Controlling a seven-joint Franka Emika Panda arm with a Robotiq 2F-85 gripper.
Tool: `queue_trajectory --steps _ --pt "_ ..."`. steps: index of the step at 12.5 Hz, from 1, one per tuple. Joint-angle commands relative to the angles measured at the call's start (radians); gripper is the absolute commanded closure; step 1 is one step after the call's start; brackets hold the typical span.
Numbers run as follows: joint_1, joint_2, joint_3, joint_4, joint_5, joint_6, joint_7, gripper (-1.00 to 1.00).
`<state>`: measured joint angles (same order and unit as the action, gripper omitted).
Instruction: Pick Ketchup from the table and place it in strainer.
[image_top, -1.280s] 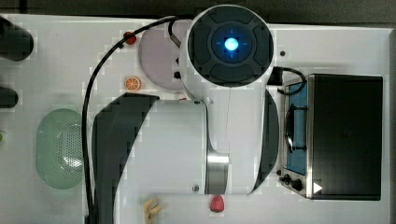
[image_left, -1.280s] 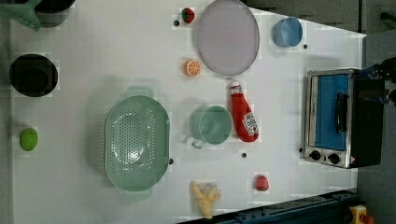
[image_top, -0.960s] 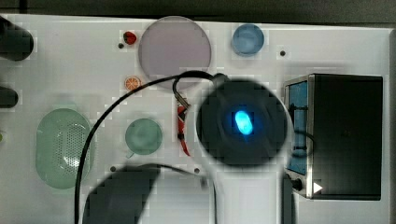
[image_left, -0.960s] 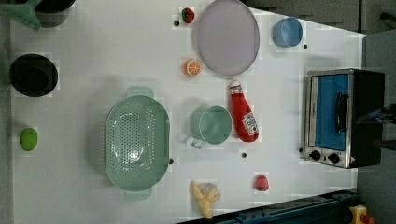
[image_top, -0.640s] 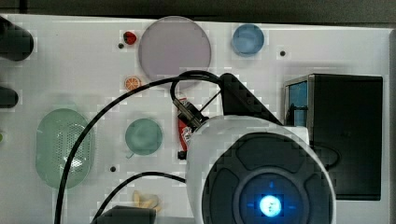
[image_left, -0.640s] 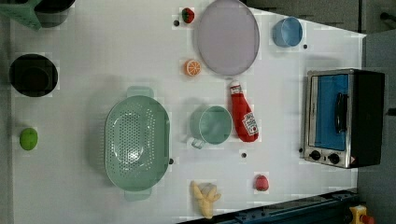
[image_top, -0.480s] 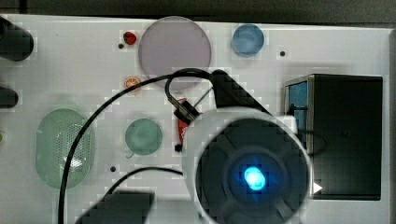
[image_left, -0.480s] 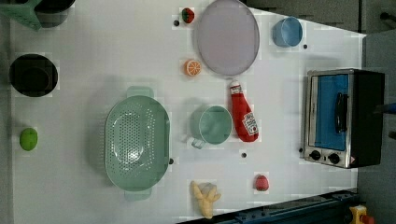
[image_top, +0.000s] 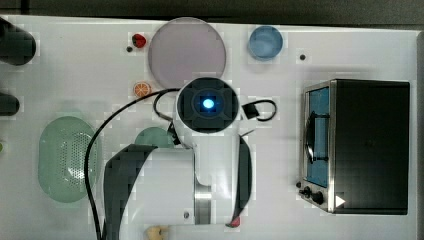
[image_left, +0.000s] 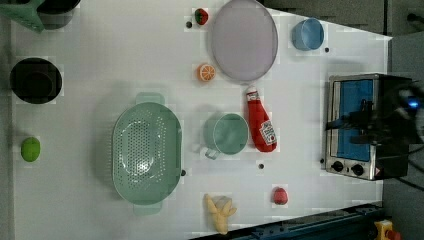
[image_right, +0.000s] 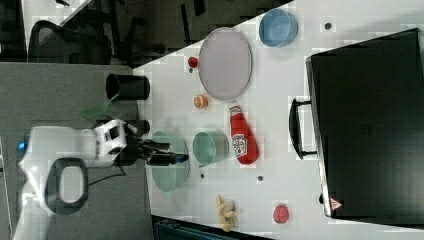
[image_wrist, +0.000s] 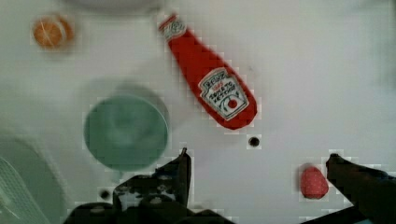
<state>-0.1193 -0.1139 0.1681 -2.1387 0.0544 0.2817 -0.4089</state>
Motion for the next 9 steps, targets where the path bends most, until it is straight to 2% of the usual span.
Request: queue_trajectory --steps 1,4,9 --pt "-0.006 -0.017 0.003 -0.044 -0.007 0.099 -0.326 -1.00" --pt "-0.006 -0.003 0.004 -0.142 -0.007 0.246 -0.494 -1.00" --pt "-0.006 0.072 0.005 -0.290 -0.007 0.456 -0.521 -1.00"
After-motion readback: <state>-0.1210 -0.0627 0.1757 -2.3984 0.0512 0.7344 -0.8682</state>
